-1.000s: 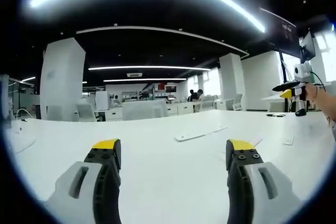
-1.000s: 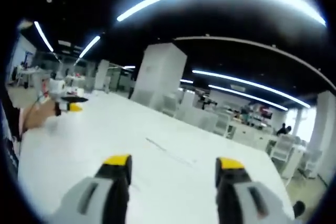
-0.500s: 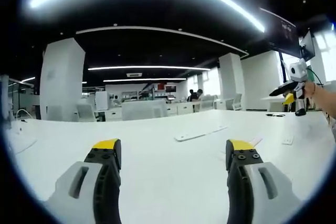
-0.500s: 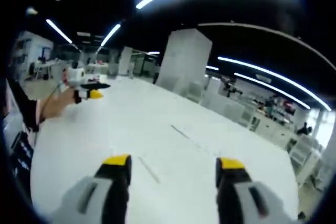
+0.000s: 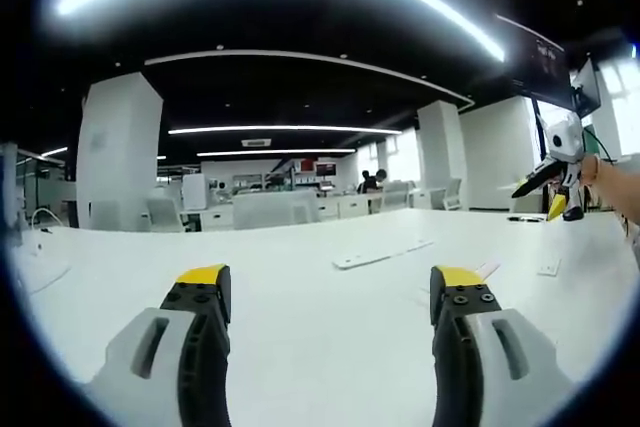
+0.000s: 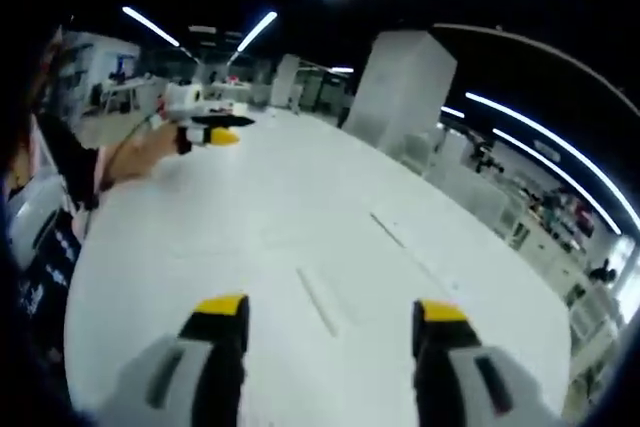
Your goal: Locate the socket holder cover, grip the socket holder cover, clip it into the socket holder slot.
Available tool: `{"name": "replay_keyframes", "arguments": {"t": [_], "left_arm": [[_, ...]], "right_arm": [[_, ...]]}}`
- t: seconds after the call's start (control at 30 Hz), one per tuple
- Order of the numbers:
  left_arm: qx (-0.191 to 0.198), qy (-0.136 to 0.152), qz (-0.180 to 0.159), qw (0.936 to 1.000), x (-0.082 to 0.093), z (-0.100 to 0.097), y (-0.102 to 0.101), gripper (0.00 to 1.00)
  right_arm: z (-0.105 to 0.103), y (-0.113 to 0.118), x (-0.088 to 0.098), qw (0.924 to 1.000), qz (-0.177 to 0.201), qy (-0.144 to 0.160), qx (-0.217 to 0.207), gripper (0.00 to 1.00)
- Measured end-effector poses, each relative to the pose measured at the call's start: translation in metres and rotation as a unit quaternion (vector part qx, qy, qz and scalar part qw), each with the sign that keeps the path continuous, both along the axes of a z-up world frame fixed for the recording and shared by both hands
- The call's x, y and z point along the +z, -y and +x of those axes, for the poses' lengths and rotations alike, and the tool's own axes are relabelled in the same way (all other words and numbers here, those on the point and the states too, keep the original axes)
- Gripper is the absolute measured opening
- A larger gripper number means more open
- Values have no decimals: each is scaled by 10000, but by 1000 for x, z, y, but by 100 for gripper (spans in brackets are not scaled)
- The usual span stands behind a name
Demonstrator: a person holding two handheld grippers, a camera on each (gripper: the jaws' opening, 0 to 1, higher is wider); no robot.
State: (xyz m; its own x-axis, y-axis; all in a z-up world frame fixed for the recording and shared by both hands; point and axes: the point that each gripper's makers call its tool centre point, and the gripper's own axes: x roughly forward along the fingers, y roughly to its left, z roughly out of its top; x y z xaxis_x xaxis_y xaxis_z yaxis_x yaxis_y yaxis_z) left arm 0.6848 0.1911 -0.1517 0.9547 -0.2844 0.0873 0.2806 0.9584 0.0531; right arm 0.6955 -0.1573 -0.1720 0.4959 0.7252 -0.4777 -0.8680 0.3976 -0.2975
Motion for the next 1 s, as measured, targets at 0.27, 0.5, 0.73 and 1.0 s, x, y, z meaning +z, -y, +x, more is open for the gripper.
{"name": "replay_keyframes", "arguments": {"t": [0.27, 0.5, 0.73, 1.0], "left_arm": [[-35, -23, 15, 10000, 0, 2, 0, 80], [-29, -31, 19, 10000, -1, 0, 1, 80], [-47, -70, 31, 10000, -2, 0, 2, 80], [-28, -67, 19, 10000, -1, 0, 0, 80]], "right_arm": [[-3, -2, -11, 9993, -318, -155, 156, 69], [-16, -3, -21, 9958, -538, -592, 439, 69], [-22, -2, -29, 9918, -852, -742, 596, 69], [-21, -1, -38, 9880, -1067, -908, 645, 70]]}}
